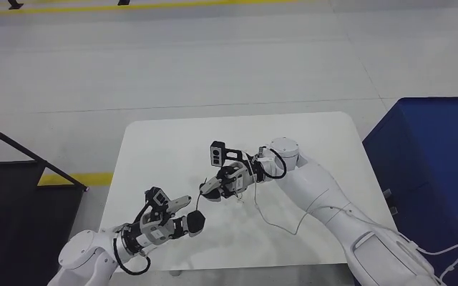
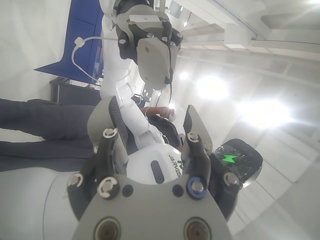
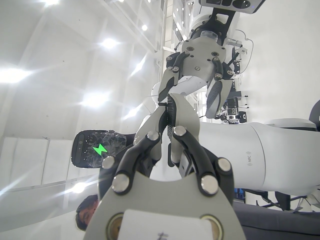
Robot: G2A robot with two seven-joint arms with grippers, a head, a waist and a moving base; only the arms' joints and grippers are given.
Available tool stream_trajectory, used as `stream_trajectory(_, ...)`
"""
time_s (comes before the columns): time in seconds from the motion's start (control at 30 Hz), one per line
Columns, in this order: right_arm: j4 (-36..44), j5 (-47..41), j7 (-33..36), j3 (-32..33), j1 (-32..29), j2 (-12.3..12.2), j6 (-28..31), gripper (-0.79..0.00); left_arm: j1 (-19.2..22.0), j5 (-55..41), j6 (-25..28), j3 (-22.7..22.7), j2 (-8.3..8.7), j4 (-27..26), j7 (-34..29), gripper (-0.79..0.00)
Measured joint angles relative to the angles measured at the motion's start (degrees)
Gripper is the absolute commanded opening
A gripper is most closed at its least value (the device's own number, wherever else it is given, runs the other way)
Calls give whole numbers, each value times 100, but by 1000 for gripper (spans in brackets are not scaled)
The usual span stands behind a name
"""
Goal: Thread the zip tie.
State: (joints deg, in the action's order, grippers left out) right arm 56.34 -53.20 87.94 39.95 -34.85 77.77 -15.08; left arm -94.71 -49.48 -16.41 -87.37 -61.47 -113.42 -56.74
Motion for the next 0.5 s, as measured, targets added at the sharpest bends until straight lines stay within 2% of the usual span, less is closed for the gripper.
stream_trajectory(0.5,-148,147,6,-20,43,87,0,-785,-32,-90,20,69,26,-118,46,-603)
